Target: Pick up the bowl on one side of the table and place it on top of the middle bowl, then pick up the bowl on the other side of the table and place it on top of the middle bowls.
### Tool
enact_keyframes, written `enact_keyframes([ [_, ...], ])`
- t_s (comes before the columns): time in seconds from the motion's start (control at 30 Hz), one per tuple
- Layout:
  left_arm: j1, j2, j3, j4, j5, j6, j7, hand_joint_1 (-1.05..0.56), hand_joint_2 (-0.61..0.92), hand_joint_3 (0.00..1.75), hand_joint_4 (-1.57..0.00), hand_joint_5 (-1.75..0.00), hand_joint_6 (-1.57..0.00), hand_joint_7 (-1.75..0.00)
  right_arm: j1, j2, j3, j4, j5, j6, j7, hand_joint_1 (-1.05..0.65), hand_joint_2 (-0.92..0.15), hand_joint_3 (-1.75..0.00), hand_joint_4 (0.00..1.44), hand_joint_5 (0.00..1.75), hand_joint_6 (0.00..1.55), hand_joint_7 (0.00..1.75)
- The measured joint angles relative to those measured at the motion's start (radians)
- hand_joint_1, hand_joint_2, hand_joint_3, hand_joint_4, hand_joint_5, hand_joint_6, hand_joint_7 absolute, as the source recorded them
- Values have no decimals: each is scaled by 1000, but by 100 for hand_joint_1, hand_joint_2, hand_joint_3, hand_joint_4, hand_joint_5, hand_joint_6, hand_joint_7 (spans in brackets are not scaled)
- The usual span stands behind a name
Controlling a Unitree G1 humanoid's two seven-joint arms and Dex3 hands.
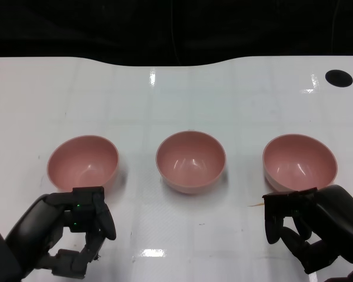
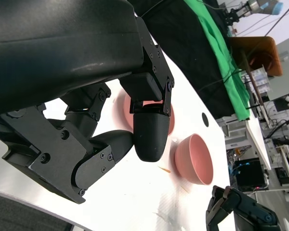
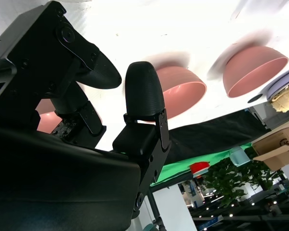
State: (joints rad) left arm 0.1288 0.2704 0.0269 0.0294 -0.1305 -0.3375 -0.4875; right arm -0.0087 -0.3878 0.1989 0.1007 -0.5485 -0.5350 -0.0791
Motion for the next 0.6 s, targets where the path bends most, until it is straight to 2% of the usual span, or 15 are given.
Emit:
enact_keyframes([
  [0.6, 1, 1, 0, 1, 2, -6, 0, -21, 43, 131, -84, -170, -81, -147, 0, 1, 1, 3, -2, 6, 4, -7, -20, -153, 95, 175, 84, 151],
])
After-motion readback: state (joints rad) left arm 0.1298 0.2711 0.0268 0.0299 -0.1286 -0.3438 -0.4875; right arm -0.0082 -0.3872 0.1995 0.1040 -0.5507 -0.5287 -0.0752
